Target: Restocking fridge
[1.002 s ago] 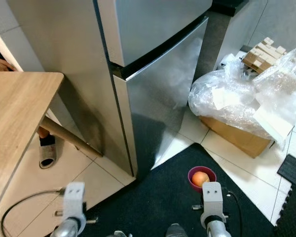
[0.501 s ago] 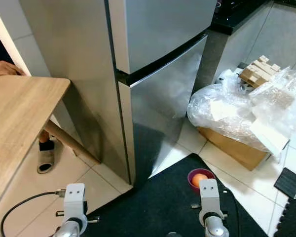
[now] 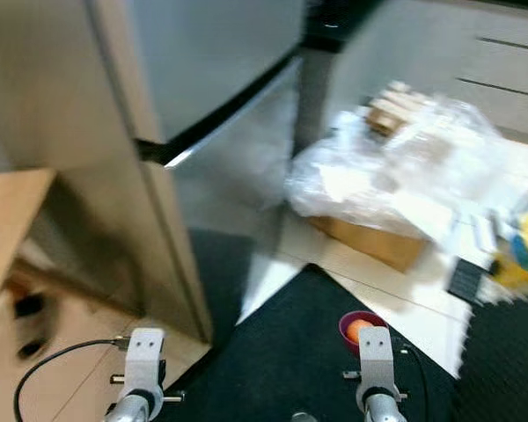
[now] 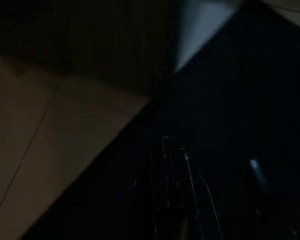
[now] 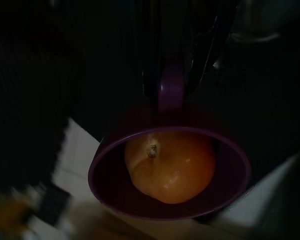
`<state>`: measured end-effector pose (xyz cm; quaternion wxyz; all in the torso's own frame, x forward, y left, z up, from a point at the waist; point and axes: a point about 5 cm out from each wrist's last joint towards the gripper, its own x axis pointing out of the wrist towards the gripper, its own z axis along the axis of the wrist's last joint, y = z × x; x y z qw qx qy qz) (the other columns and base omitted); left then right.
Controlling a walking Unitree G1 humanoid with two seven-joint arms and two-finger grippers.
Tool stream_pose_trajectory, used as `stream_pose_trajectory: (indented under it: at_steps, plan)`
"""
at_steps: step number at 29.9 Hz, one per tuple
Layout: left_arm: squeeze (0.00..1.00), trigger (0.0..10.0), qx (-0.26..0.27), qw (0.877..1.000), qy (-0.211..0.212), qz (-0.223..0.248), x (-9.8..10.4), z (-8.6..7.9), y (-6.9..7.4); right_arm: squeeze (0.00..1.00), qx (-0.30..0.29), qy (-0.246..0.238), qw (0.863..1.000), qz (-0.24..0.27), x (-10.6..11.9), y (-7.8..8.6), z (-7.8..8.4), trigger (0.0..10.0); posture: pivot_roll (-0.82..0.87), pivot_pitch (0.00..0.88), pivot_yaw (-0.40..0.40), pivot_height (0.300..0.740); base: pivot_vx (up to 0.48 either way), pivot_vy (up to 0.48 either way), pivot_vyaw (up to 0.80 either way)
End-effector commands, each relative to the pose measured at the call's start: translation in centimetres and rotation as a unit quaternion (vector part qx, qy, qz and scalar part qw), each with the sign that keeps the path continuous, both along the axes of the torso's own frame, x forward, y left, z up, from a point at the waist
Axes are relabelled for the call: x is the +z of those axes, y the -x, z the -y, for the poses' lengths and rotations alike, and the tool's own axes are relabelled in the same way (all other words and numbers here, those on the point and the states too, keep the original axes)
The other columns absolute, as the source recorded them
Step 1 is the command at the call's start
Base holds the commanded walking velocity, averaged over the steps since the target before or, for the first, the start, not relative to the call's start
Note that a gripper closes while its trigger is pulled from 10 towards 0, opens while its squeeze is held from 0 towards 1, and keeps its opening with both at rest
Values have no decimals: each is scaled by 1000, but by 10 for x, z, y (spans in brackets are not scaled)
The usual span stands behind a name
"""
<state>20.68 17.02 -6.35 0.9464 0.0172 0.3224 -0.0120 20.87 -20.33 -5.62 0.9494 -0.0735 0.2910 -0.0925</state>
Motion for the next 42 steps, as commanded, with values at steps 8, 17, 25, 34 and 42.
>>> stream_pose_trajectory:
  at_steps: [8, 17, 25, 34, 42]
  plan:
    - [0, 10000, 0, 1000, 13, 10, -1, 4, 3, 0, 5, 7, 1000, 8, 1, 1, 3, 10000, -103, 95, -23, 731, 0, 0, -300]
    - [0, 10000, 7, 1000, 3, 11, -2, 0, 8, 0, -3, 5, 1000, 15, 2, 2, 5, 10000, -106, 106, -13, 731, 0, 38, 0]
    - [0, 10000, 8, 1000, 3, 23, 1, 0, 4, 0, 1, 6, 1000, 12, 1, 4, 4, 10000, -107, 100, -12, 731, 0, 466, 0]
    - [0, 10000, -12, 999, 5, 33, 3, 4, 2, 0, -1, 5, 1000, 15, 1, 4, 4, 10000, -105, 105, -13, 731, 0, 267, 0]
    - [0, 10000, -41, 999, -2, 33, 4, 10, 0, 0, -7, 7, 1000, 13, 0, 8, 8, 10000, -110, 106, -9, 731, 0, -240, 0]
